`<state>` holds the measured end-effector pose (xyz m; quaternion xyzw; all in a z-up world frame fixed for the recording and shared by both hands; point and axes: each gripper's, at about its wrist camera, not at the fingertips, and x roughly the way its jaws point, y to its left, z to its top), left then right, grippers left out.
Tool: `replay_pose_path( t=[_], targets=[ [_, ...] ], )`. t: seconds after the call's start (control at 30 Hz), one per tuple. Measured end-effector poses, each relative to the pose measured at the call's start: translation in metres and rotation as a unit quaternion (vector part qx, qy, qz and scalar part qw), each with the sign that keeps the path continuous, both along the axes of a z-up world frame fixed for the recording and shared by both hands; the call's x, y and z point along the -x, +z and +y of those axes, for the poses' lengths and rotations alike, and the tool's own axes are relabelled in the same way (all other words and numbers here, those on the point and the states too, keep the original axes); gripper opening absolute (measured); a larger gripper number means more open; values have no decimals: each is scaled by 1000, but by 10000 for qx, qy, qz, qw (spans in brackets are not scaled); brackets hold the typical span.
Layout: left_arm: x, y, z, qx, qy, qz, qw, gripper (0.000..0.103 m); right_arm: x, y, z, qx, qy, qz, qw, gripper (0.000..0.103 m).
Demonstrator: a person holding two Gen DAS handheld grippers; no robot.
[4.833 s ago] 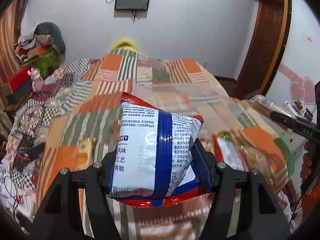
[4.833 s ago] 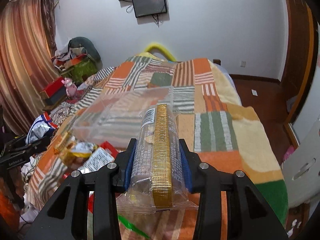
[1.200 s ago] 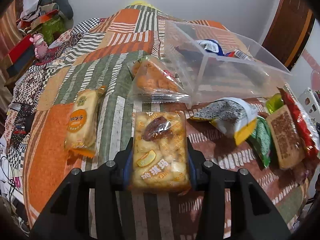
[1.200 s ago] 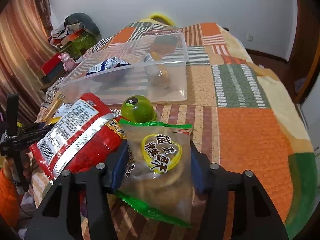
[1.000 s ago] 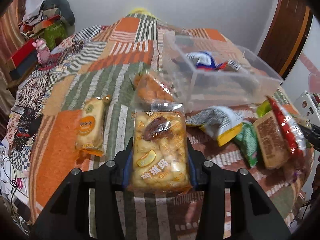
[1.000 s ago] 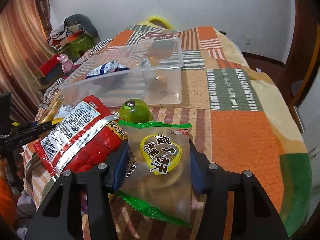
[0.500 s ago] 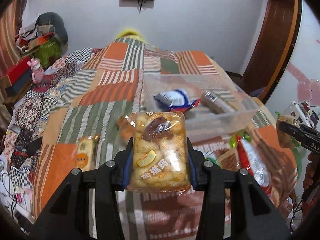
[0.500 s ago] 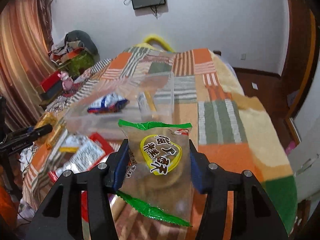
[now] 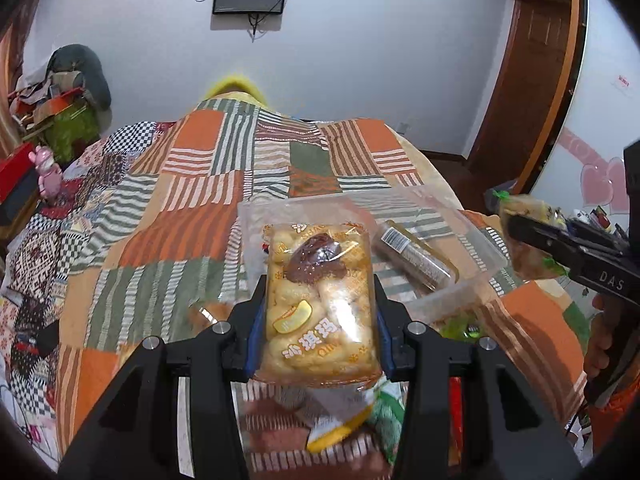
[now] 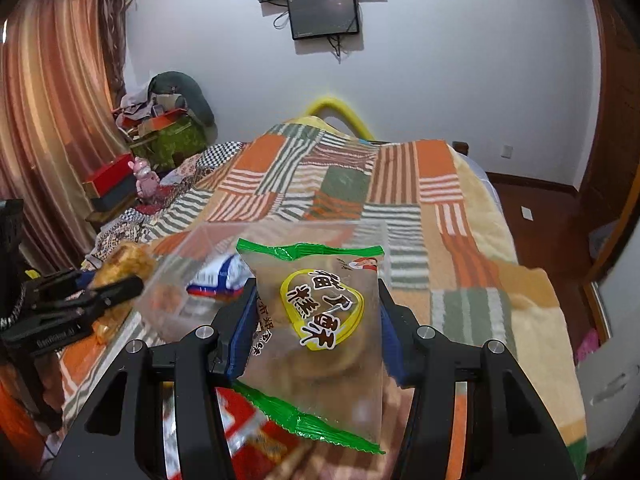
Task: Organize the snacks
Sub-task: 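Carry the pastry bag into the clear box with left tool while right tool releases the cake bag there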
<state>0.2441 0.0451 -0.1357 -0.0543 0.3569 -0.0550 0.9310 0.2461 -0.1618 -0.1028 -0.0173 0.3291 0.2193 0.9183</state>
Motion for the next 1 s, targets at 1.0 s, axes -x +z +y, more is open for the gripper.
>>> replay_pose_path(
  t=[1.0],
  targets=[
    [11,4,39,-80,135,79,9998,55,-10,-10,15,150,368,303,9988,59]
  ],
)
